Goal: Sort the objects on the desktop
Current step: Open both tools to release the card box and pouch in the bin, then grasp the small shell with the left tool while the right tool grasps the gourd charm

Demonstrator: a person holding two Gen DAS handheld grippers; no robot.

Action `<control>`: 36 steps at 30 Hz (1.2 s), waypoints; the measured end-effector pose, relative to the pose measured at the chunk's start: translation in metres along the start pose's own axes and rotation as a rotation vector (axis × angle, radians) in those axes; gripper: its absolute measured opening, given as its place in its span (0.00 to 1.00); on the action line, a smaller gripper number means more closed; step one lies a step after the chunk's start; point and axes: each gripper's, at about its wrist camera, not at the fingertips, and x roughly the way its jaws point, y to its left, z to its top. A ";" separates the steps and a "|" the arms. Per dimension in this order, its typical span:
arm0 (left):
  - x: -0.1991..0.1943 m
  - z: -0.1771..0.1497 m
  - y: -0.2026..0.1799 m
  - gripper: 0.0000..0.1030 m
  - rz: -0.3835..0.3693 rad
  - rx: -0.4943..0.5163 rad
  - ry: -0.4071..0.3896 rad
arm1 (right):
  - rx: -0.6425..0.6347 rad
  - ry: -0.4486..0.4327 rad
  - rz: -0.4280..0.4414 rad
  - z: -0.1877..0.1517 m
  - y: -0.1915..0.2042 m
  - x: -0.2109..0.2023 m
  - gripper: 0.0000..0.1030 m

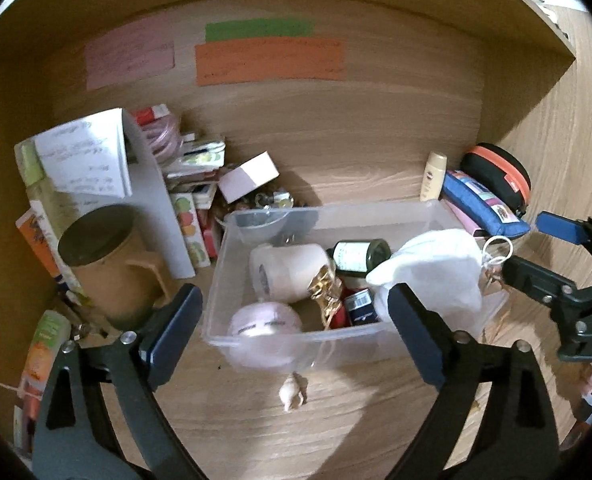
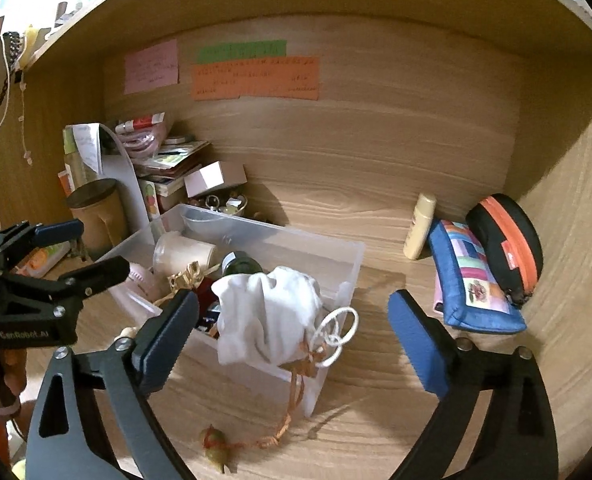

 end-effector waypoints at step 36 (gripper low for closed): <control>0.052 -0.073 0.014 0.65 -0.094 0.039 0.309 | -0.012 0.321 0.181 -0.098 0.032 0.017 0.57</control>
